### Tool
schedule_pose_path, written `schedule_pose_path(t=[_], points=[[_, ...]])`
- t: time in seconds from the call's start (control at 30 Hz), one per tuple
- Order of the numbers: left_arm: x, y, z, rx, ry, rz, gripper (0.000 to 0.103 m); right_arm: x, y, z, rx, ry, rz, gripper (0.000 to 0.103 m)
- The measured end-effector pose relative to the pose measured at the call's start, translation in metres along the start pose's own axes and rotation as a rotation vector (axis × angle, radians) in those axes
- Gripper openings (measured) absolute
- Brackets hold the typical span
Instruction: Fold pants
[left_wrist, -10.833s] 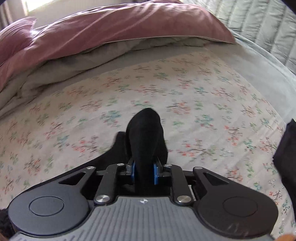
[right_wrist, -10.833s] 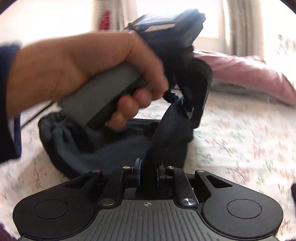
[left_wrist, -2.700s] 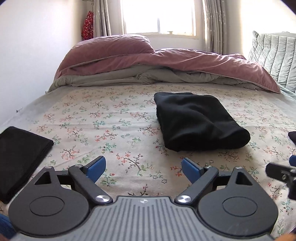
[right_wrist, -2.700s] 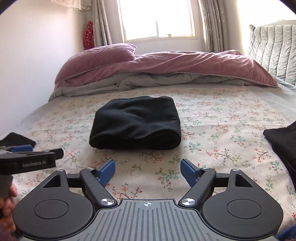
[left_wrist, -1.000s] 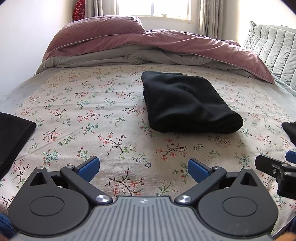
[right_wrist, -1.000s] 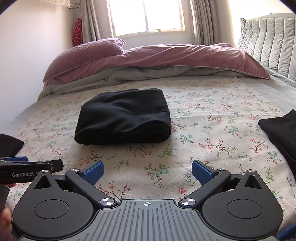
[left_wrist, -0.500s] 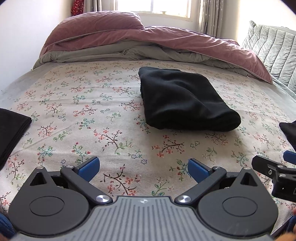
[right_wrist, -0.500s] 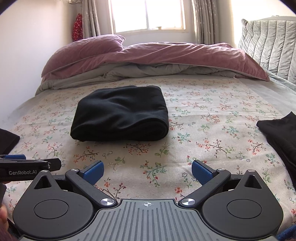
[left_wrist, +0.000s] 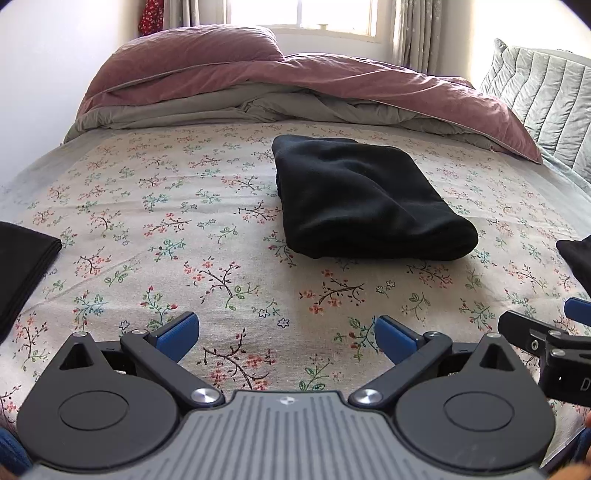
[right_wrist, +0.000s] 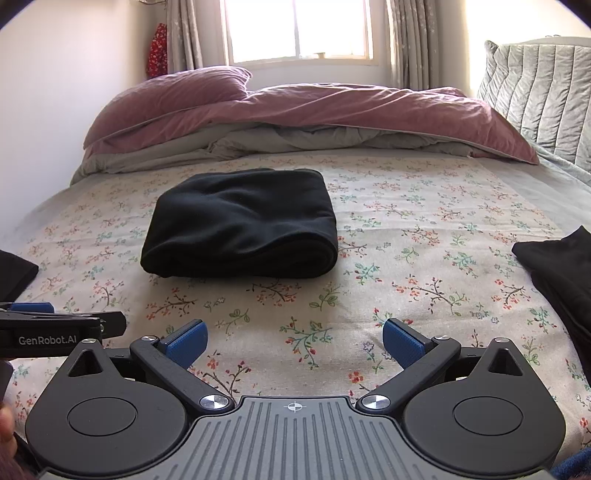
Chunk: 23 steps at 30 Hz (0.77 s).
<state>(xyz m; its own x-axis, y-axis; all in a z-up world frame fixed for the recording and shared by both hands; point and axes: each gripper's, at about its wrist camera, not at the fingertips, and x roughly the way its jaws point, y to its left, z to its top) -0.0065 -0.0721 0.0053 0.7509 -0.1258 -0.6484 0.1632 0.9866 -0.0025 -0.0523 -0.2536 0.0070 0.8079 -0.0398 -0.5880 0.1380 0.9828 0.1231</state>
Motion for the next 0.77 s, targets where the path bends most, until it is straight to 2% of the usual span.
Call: schedule_pose_path(t=[0.77], points=[[-0.0021,-0.0064,0.0010,0.006,-0.040,0.016,0.103,-0.0016,-0.0005,0.0002,-0.004,-0.005,0.001,0.102]])
